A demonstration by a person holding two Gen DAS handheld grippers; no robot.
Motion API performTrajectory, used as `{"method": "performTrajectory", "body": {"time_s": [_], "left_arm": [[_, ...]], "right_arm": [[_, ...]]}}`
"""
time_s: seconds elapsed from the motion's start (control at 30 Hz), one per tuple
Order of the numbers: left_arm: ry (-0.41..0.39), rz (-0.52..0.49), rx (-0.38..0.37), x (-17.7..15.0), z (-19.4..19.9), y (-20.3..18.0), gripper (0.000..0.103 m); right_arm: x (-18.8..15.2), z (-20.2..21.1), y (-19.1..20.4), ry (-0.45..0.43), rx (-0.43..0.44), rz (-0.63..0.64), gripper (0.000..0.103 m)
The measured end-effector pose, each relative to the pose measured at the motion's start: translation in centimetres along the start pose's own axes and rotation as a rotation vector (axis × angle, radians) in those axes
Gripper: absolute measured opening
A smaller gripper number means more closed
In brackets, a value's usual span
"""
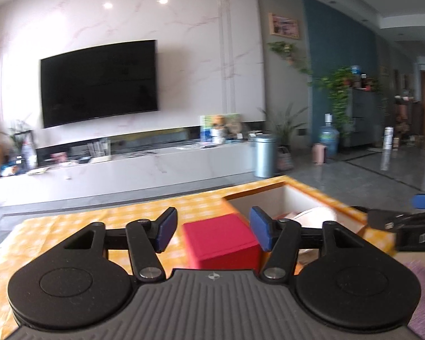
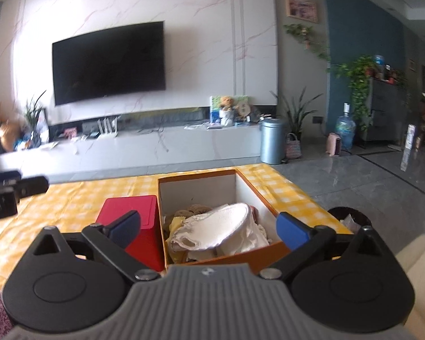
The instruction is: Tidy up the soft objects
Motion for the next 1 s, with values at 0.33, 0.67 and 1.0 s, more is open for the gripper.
{"method": "performTrajectory", "body": {"time_s": [0.33, 0.67, 1.0], "left_arm": [[0.105, -0.005, 0.001, -4.6, -0.2, 0.6, 0.086], [0.252, 0.0, 0.009, -8.7, 0.3, 0.8, 0.087], [0.274, 0.006, 0.006, -9.2, 0.4, 0.6, 0.087]], "right_arm": [[-5.2, 0.7, 1.7, 0.054, 0.029, -0.002, 0.1], [-7.0, -0.7, 2.0, 0.095, 0.015, 0.008, 0.1], [-7.3, -0.8, 1.6, 0.099, -0.004, -0.02, 0.1]]}}
Point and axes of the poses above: each gripper's, at about its wrist camera, not at the fingertips, and z roughly against the way its jaws point, y to its left, x to its top, the point moved 6 cm from there along -z, roughly the way its jaws point, and after that the axes turned 14 degrees about -y, right-handed, at the moved point
